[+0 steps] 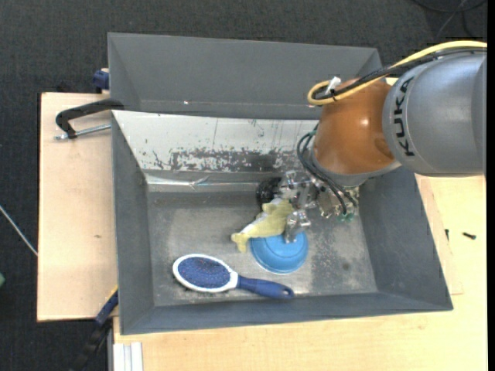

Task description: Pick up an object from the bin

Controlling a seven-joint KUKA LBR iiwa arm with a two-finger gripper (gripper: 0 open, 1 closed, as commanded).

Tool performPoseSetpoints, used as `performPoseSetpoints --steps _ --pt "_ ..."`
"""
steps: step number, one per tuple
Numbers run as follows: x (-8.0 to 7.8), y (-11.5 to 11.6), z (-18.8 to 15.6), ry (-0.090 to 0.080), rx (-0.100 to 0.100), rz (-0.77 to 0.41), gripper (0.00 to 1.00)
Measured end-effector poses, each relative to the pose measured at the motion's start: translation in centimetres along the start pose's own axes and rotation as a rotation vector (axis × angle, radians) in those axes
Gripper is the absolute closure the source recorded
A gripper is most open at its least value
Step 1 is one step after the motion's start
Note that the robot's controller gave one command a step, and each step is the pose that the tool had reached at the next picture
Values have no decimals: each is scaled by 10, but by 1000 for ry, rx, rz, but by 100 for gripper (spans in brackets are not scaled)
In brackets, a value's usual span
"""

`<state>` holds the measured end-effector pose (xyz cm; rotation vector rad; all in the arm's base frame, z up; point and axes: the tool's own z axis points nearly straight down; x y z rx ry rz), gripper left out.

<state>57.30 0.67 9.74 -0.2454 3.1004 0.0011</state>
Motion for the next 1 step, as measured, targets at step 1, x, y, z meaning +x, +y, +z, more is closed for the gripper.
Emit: performPoseSetpoints --steps 1 --pt "-16 6 -137 16 0 3 100"
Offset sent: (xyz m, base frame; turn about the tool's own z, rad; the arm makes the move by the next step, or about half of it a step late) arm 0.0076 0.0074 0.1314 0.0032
